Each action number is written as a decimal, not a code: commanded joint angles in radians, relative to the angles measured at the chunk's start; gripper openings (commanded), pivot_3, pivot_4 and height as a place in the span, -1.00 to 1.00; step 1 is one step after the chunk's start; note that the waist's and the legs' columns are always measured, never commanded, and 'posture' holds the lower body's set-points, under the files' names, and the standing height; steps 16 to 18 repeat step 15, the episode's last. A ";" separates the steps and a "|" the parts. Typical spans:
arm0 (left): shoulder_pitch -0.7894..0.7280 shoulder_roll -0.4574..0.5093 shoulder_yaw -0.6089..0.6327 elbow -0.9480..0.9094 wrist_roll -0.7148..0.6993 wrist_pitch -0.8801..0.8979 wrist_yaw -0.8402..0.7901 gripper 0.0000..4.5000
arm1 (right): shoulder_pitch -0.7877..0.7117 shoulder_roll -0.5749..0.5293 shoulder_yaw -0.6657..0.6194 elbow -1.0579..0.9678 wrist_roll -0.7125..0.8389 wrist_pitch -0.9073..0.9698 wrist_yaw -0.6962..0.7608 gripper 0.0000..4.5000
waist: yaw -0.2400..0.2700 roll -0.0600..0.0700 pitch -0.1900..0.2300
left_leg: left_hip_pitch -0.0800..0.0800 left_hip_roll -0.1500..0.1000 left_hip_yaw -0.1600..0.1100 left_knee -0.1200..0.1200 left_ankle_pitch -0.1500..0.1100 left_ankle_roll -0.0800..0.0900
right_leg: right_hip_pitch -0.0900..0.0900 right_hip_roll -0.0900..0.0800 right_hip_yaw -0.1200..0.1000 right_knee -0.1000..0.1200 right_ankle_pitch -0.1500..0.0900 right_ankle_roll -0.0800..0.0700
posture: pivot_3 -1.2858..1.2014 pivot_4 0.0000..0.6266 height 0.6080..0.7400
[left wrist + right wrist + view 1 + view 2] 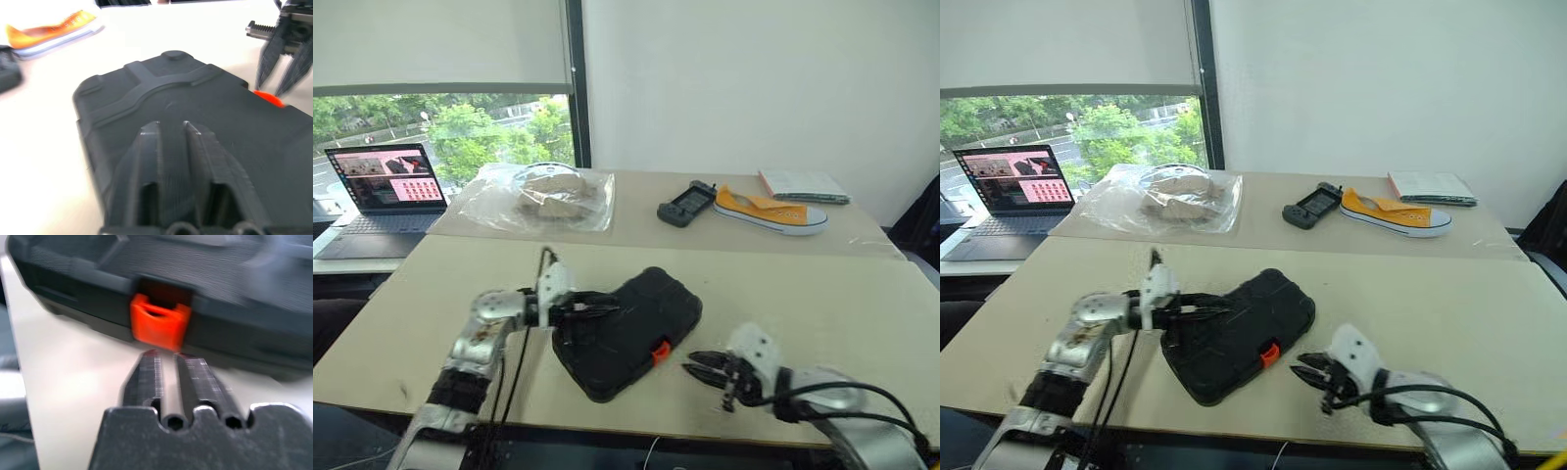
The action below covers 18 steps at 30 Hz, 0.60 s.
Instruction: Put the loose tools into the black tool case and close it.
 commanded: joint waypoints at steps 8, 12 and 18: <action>0.324 0.252 0.219 -0.050 0.011 -0.043 0.081 0.99 | 0.135 -0.021 -0.330 0.253 0.176 -0.456 0.236 1.00 | 0.006 -0.003 0.010 | 0.000 -0.001 0.002 -0.001 -0.005 0.003 | 0.000 -0.001 -0.001 -0.003 -0.006 0.006 | 0.03 -0.52 1.00; 0.406 0.225 0.275 -0.100 -0.019 -0.029 0.162 0.99 | 0.088 -0.016 -0.340 0.349 0.133 -0.544 0.219 1.00 | 0.022 -0.004 0.013 | -0.002 -0.001 0.002 0.000 -0.007 0.004 | -0.001 -0.007 -0.002 -0.003 -0.003 0.001 | 0.03 -0.52 1.00; 0.453 0.222 0.301 -0.146 -0.012 -0.025 0.213 0.99 | 0.063 -0.017 -0.329 0.354 0.120 -0.573 0.202 1.00 | 0.026 -0.003 0.014 | -0.002 -0.002 0.002 0.000 -0.007 0.004 | -0.001 -0.009 -0.004 -0.003 -0.003 0.001 | 0.03 -0.52 1.00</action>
